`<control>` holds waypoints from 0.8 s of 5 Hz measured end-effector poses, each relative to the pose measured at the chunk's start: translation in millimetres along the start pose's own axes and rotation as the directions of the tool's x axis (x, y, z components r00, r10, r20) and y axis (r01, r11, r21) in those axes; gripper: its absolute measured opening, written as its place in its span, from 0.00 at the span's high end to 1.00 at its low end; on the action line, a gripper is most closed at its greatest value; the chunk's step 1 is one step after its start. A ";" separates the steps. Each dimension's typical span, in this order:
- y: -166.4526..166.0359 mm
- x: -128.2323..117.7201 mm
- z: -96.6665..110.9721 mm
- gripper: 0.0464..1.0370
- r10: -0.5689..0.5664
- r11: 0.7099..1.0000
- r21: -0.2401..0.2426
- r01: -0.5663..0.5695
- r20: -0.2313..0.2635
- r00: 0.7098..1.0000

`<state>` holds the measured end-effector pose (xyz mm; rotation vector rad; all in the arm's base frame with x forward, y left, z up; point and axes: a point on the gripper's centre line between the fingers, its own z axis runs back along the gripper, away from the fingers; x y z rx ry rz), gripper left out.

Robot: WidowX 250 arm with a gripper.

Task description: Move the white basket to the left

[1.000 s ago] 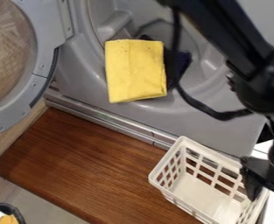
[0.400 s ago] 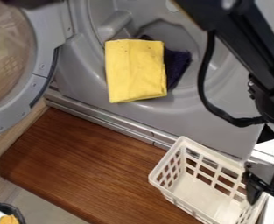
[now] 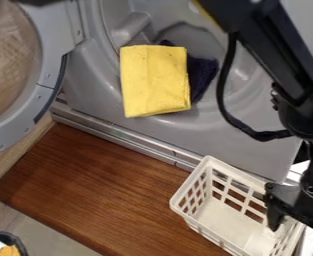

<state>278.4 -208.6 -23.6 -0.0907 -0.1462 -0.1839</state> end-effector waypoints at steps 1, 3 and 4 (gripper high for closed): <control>1.7 -2.1 -12.5 0.09 -0.013 1.000 0.006 0.013 -0.027 1.000; 1.2 3.8 -13.4 0.70 -0.025 0.999 0.037 0.027 -0.030 0.999; 0.6 4.7 -12.5 0.87 -0.026 0.999 0.045 0.027 -0.027 0.999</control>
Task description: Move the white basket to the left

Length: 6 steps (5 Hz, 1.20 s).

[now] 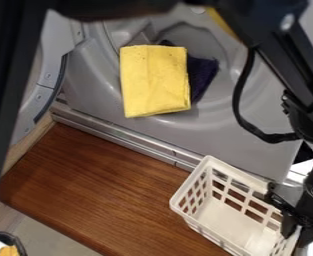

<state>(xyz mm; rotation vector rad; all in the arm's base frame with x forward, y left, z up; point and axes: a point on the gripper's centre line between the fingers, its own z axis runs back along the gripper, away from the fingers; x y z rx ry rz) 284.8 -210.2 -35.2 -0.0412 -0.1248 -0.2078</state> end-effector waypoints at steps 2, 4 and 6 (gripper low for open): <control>-3.8 5.6 2.9 0.92 -0.036 0.999 0.014 0.036 -0.001 0.999; -10.8 2.3 26.3 0.94 -0.101 0.993 0.070 0.098 0.031 0.994; 1.5 -11.0 61.1 0.95 -0.059 0.996 0.075 0.052 0.093 0.994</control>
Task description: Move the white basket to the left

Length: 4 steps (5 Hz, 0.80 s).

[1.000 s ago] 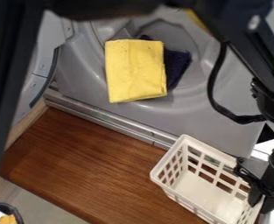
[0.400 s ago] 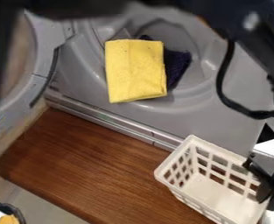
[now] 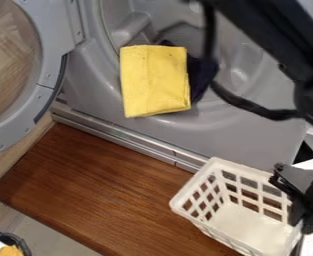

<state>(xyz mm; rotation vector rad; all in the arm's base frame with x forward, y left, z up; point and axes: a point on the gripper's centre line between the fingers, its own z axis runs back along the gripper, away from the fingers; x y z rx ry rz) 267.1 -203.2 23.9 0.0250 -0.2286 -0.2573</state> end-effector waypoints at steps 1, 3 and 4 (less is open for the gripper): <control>20.8 0.9 9.1 0.95 0.053 0.998 0.029 -0.054 0.018 0.998; 71.8 -3.6 19.4 0.95 0.195 0.973 0.117 -0.197 0.025 0.980; 94.3 -6.7 25.6 0.95 0.249 0.950 0.193 -0.247 0.017 0.968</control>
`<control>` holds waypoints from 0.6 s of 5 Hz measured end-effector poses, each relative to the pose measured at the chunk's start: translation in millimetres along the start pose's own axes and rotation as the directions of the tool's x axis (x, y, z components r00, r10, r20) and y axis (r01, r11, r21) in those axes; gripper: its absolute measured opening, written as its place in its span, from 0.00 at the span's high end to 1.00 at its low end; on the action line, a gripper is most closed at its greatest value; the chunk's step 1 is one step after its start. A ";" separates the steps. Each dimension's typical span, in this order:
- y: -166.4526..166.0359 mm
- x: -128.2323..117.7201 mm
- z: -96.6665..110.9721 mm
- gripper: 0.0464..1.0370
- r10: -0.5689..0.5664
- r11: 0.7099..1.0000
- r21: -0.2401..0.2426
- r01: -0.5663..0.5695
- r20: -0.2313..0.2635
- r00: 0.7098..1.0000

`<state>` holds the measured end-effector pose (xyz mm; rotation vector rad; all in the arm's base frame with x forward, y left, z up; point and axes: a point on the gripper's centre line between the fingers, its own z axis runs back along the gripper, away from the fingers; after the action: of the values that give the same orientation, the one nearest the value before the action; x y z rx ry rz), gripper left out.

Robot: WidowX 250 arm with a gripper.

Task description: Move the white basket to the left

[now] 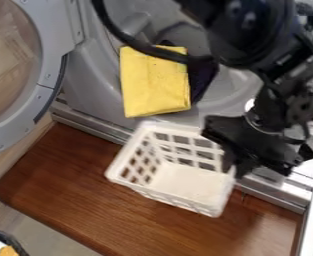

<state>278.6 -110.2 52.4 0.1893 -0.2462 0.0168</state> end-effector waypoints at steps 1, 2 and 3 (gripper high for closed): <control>24.0 -1.9 7.7 0.95 0.058 0.994 0.089 -0.057 -0.006 0.998; 40.5 -8.7 2.7 0.95 0.096 0.986 0.137 -0.090 -0.035 0.995; 52.5 -12.2 -4.0 0.95 0.120 0.984 0.143 -0.110 -0.062 0.991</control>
<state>265.6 -57.9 55.3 0.3131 -0.1857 0.1559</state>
